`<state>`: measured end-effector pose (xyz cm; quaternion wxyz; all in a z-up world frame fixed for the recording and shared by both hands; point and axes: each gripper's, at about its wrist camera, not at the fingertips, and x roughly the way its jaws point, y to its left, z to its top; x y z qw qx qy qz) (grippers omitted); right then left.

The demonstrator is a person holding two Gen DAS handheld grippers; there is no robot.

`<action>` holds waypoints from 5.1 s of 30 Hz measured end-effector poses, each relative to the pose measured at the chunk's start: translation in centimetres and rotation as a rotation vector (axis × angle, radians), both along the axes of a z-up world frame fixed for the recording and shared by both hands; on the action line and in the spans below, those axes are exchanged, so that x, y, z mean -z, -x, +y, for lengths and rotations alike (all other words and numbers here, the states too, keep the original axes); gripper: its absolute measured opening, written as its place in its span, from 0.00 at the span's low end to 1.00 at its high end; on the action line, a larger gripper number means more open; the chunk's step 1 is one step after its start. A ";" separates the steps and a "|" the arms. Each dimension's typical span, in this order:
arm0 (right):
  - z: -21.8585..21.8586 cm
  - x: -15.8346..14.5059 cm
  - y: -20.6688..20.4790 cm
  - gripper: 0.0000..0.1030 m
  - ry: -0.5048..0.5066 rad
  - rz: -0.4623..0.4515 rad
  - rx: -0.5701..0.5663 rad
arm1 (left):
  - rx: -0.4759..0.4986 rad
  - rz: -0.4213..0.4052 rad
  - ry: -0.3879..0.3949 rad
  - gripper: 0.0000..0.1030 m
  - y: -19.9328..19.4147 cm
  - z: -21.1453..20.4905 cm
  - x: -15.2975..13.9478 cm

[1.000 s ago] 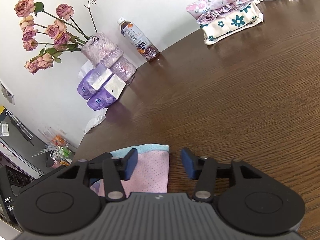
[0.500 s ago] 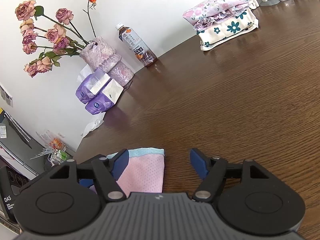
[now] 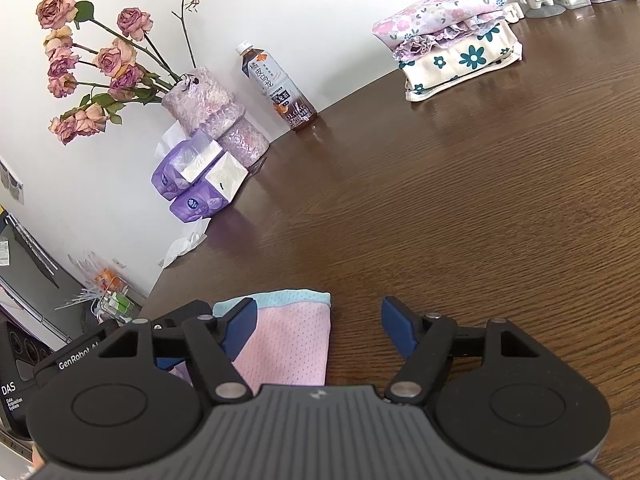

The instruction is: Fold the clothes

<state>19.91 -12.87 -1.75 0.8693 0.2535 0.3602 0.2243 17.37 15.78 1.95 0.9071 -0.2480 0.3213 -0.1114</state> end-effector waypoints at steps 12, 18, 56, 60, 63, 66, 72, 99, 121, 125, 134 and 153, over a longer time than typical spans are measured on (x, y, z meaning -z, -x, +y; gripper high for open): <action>0.2 -0.1 0.1 0.70 0.006 -0.004 -0.004 | -0.007 -0.010 0.021 0.71 0.2 0.2 -0.2; 0.2 -0.1 0.2 0.71 0.008 -0.006 -0.005 | -0.008 -0.008 0.016 0.71 0.2 0.2 -0.1; -0.4 -0.9 5.1 0.73 0.094 -0.016 -0.011 | 0.098 0.021 -0.069 0.71 4.9 -2.3 -1.5; -0.5 -0.9 6.2 0.73 0.091 -0.028 -0.024 | 0.099 0.012 -0.072 0.71 5.9 -2.3 -1.6; -0.9 -1.1 7.2 0.73 0.092 -0.051 -0.028 | 0.102 -0.005 -0.083 0.71 6.9 -2.5 -1.9; -1.4 -1.1 8.0 0.72 0.086 -0.068 -0.018 | 0.115 -0.010 -0.089 0.71 7.6 -2.8 -2.0; -2.0 -0.6 8.3 0.69 0.026 -0.063 -0.031 | 0.119 -0.009 -0.100 0.70 8.2 -3.0 -1.6; 0.9 -0.5 4.9 0.29 0.052 0.030 -0.073 | 0.105 0.013 -0.042 0.31 5.2 -2.2 -0.5; 1.5 -0.8 3.1 0.31 0.063 0.024 -0.032 | -0.010 0.052 0.157 0.21 3.8 -1.2 0.4; 1.4 -0.6 3.7 0.35 0.030 0.033 -0.032 | -0.044 0.083 0.187 0.42 4.2 -1.0 0.8; 0.7 0.0 5.0 0.25 -0.006 0.047 -0.040 | -0.017 0.028 0.145 0.21 6.4 -1.6 0.2; -0.2 0.7 5.1 0.04 -0.101 0.073 -0.050 | -0.039 0.033 0.185 0.59 8.8 2.3 0.3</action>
